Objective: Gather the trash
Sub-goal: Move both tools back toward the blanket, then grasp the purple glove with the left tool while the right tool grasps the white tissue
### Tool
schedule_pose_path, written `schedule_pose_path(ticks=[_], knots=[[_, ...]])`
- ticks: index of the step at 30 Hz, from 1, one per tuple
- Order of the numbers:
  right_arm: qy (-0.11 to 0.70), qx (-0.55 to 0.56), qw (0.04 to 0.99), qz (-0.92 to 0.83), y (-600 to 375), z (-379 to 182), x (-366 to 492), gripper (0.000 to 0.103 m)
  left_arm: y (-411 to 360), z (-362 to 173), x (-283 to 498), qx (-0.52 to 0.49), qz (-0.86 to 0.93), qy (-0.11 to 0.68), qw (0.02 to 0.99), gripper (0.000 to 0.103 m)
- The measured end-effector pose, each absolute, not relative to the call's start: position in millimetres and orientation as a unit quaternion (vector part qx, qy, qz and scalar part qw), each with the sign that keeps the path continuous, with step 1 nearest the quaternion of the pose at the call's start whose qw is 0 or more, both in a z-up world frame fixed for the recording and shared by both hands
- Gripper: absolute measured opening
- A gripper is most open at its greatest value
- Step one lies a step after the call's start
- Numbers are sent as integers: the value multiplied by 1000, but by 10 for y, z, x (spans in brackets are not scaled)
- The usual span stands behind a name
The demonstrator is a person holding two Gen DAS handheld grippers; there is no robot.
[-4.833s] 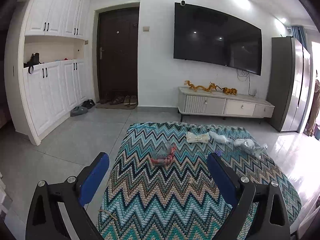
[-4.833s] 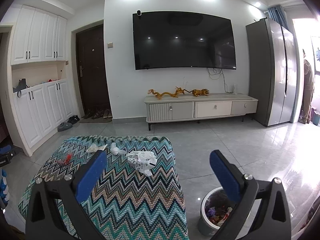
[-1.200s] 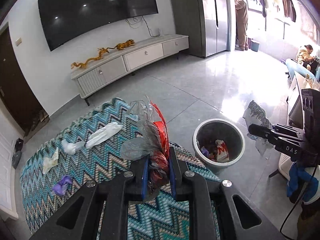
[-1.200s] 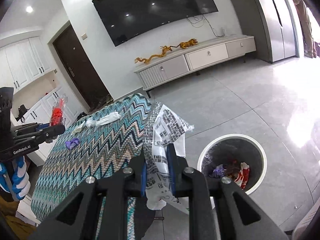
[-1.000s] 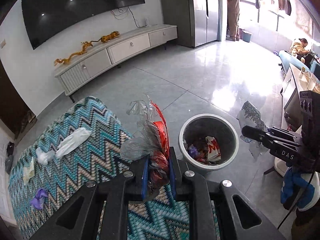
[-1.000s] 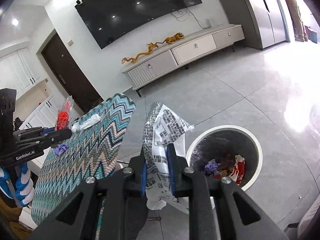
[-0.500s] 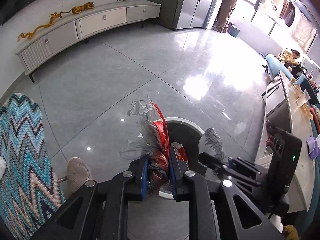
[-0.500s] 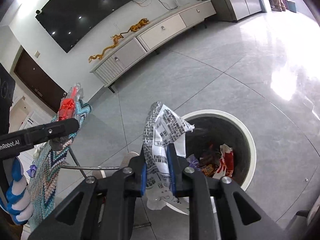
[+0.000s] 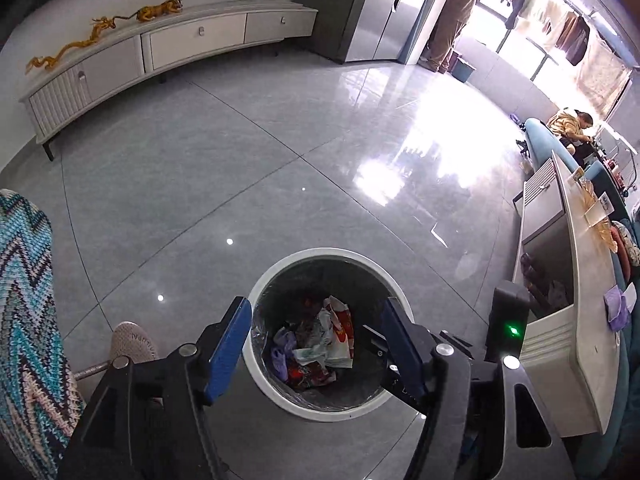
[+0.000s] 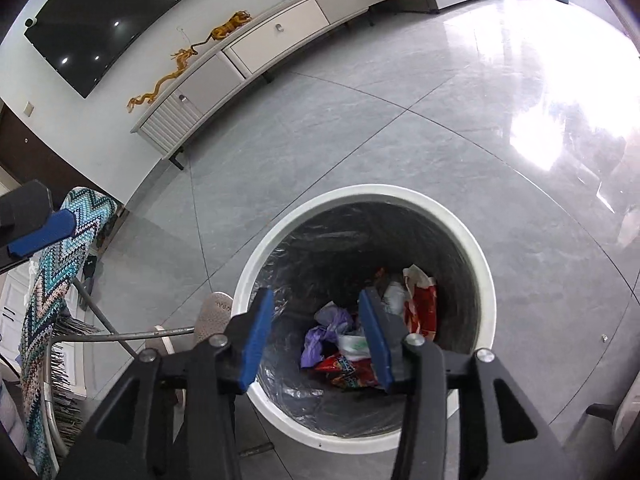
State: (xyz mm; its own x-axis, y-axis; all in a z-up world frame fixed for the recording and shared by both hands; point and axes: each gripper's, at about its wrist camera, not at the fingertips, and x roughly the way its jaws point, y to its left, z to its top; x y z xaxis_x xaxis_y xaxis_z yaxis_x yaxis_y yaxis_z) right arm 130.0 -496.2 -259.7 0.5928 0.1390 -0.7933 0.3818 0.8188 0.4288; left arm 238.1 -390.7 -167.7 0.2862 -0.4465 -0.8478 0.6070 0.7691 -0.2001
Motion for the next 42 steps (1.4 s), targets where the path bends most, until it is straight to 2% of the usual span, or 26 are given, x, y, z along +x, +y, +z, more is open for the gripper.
schedule_pose_path(ticks=[7, 15, 28, 31, 34, 36, 37, 42], knots=[[426, 253, 865, -75, -4790, -2178, 1179, 43, -3608, -1193, 2128, 85, -320, 438, 836, 65], [371, 213, 901, -68, -4506, -1395, 840, 43, -3141, -654, 1568, 100, -310, 360, 874, 65], [296, 169, 940, -26, -3704, -411, 252, 43, -1491, -97, 786, 92, -236, 285, 924, 66], [279, 158, 947, -18, -3522, -202, 112, 43, -1061, 6, 624, 85, -205, 263, 939, 70], [266, 147, 953, -15, -3379, -21, -48, 44, -590, 68, 481, 66, -168, 250, 951, 79], [257, 142, 956, -14, -3307, 77, -150, 54, -272, 94, 387, 49, -144, 244, 958, 81], [251, 137, 958, -13, -3256, 142, -213, 56, -155, 99, 327, 45, -133, 241, 960, 82], [235, 117, 965, 0, -3050, 366, -433, 57, 434, 84, 96, 32, -84, 236, 968, 82]])
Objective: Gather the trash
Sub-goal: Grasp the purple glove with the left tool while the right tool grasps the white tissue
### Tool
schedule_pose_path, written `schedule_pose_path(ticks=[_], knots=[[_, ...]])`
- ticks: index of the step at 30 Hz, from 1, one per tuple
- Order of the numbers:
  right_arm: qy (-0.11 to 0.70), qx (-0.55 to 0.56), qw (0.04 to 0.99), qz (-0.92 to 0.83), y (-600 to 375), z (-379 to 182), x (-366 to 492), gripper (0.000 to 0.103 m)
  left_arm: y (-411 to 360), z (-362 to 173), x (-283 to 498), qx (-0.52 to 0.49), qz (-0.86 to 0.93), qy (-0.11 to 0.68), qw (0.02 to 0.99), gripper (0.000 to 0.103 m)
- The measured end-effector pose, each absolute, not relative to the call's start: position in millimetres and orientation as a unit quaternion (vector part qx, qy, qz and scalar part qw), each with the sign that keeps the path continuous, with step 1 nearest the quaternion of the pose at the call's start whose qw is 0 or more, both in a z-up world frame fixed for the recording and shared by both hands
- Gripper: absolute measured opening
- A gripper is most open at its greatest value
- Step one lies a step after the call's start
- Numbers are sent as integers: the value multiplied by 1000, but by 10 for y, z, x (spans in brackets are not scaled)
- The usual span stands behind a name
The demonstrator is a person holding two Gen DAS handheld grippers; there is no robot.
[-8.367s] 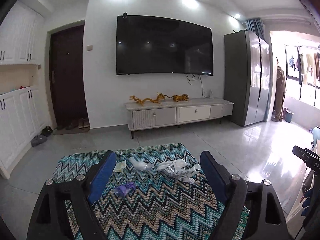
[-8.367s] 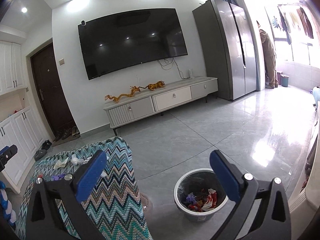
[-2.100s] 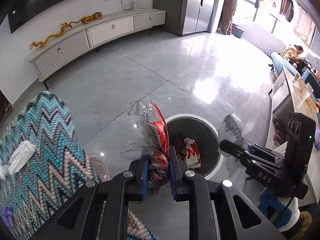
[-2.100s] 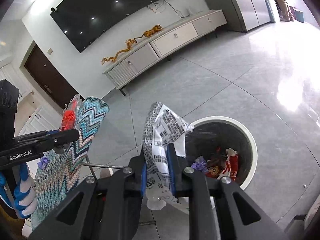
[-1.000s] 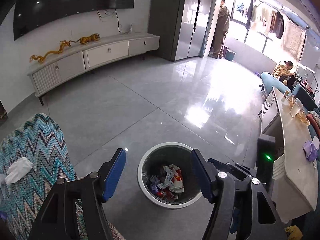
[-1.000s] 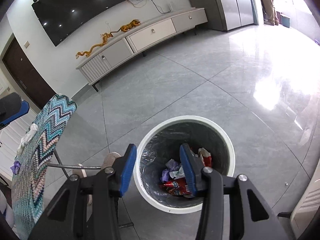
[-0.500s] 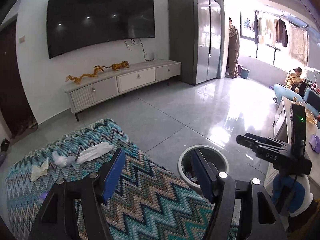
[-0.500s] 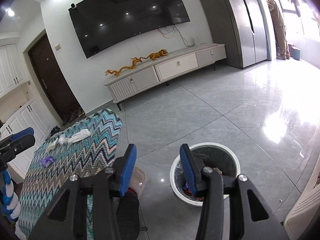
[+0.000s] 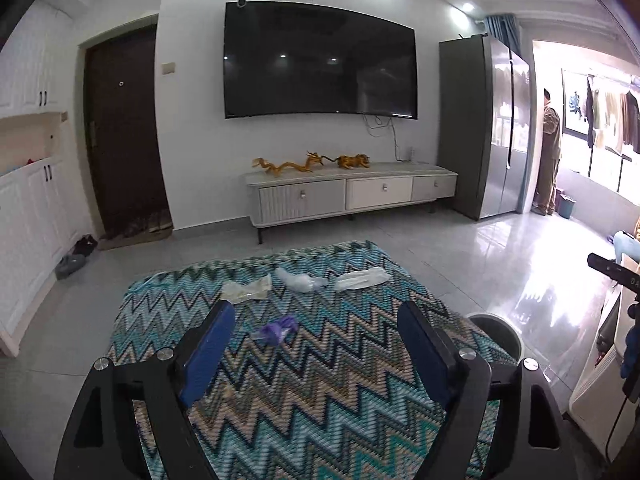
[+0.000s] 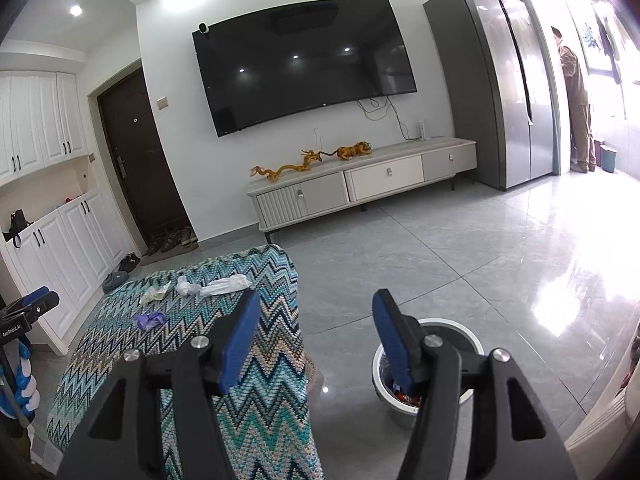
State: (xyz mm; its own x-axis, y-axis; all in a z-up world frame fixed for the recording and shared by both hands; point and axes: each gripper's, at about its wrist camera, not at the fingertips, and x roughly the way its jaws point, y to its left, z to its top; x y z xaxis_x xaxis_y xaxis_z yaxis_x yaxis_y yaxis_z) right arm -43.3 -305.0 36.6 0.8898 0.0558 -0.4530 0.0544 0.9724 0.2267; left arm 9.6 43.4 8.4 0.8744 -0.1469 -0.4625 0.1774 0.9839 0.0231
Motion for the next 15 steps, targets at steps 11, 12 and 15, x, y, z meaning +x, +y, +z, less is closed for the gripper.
schedule_pose_path(ticks=[11, 12, 15], knots=[[216, 79, 973, 25, -2750, 661, -575, 63, 1063, 55, -80, 17, -34, 236, 971, 82], [218, 76, 973, 28, -2730, 663, -552, 64, 1076, 45, -62, 16, -33, 238, 971, 82], [228, 67, 971, 36, -2708, 602, -444, 64, 1072, -27, 43, 15, -36, 248, 968, 82]])
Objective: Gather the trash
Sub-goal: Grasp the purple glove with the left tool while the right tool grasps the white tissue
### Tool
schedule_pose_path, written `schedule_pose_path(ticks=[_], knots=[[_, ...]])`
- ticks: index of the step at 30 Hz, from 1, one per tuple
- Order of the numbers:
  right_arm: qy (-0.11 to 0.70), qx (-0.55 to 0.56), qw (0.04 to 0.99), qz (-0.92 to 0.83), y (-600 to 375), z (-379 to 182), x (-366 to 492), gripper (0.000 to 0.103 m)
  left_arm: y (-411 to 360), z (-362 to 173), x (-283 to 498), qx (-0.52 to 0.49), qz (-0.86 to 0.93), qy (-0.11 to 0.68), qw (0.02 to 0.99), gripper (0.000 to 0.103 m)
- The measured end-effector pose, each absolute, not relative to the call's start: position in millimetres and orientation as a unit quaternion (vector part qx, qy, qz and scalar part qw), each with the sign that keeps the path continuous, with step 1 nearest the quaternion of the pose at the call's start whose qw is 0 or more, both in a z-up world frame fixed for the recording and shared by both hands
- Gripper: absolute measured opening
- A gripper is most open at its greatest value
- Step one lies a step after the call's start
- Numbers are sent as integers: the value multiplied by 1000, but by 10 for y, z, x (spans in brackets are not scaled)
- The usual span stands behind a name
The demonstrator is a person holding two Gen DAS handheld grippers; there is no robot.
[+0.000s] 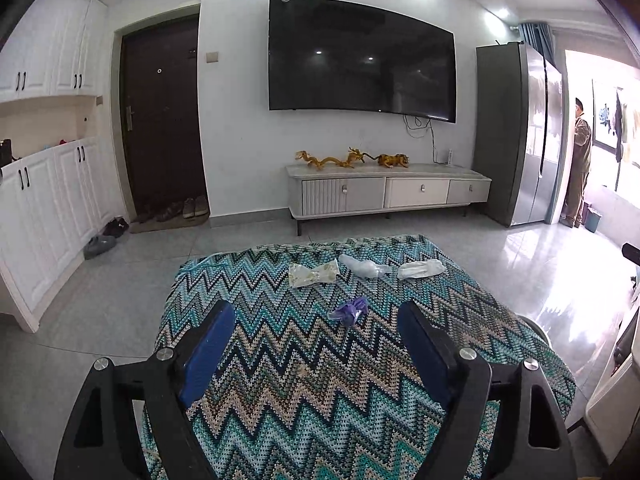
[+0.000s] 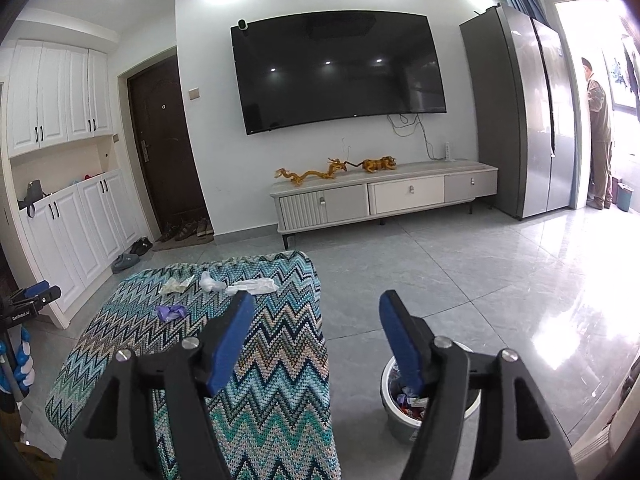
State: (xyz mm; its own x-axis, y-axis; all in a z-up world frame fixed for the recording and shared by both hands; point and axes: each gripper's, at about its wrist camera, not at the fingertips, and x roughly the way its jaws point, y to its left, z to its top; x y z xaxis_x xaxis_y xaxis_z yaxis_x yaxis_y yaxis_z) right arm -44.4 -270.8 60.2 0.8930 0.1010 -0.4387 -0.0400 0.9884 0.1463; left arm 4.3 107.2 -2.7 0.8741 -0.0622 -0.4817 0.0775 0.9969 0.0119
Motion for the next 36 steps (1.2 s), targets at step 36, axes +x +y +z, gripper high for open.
schedule_pose_path(ticks=[36], knots=[[419, -109, 859, 273, -1080, -1046, 3079, 64, 671, -1622, 2327, 40, -198, 443, 874, 61]])
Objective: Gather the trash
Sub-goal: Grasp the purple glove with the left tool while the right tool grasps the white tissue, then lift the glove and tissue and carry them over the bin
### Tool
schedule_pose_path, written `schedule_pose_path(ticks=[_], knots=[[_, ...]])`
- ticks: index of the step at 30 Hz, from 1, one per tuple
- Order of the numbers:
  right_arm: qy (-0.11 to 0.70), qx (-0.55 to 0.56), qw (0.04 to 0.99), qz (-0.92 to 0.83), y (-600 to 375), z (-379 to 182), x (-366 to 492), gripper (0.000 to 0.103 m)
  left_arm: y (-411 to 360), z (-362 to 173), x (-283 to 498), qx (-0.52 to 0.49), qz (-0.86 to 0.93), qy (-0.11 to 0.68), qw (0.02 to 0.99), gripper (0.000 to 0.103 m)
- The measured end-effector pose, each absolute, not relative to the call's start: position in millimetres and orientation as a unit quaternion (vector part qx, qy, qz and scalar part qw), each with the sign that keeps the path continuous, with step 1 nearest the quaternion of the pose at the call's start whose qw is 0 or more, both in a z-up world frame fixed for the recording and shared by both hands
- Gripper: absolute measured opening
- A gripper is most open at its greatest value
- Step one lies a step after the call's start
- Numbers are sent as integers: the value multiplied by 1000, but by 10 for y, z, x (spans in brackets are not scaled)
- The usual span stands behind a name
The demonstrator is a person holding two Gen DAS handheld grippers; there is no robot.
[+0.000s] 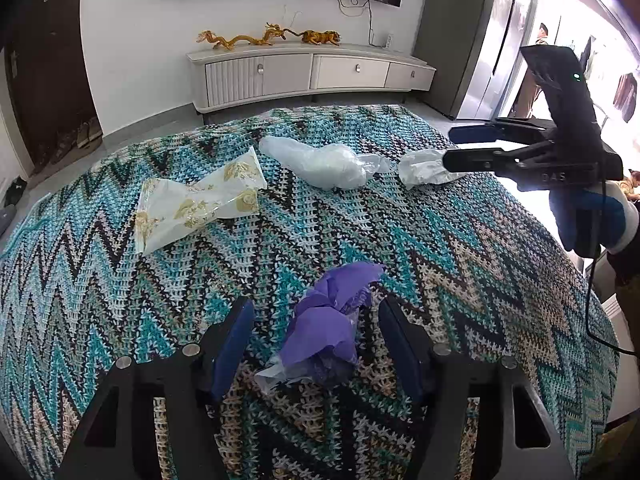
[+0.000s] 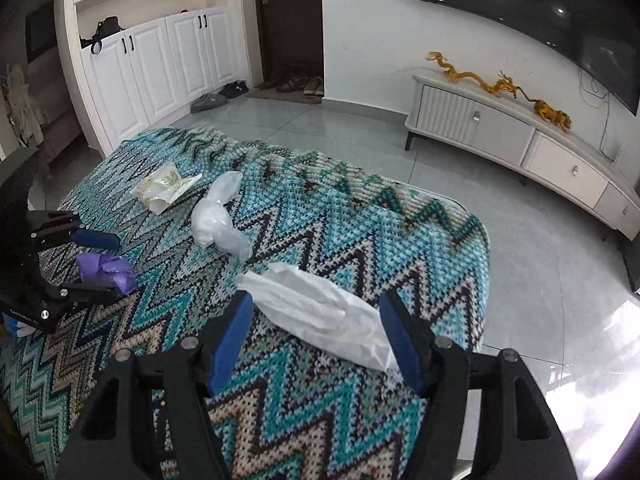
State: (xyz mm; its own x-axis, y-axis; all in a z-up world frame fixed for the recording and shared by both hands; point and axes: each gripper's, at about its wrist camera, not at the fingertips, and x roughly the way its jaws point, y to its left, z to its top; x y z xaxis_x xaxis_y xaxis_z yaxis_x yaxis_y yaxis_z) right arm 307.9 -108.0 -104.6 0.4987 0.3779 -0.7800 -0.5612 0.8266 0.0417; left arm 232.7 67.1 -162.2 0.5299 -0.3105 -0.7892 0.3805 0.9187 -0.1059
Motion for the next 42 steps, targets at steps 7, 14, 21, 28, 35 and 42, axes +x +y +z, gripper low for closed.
schedule_pose_path(ticks=[7, 14, 21, 28, 35, 42], knots=[[450, -125, 836, 287, -989, -1297, 3228, 64, 638, -1652, 2303, 38, -205, 444, 871, 41], [450, -142, 838, 272, -1005, -1264, 2929, 33, 618, -1641, 2148, 29, -200, 444, 873, 29], [442, -117, 851, 258, -1102, -1045, 2509, 8, 607, -1485, 1723, 19, -180, 432, 884, 28], [415, -85, 866, 267, -1088, -684, 1790, 8, 653, -1088, 1248, 25, -146, 396, 906, 28], [373, -66, 883, 277, -1001, -257, 1104, 8, 737, -670, 724, 25, -107, 349, 931, 28], [333, -48, 899, 281, -947, 67, 545, 8, 711, -371, 270, 41, -80, 298, 950, 28]])
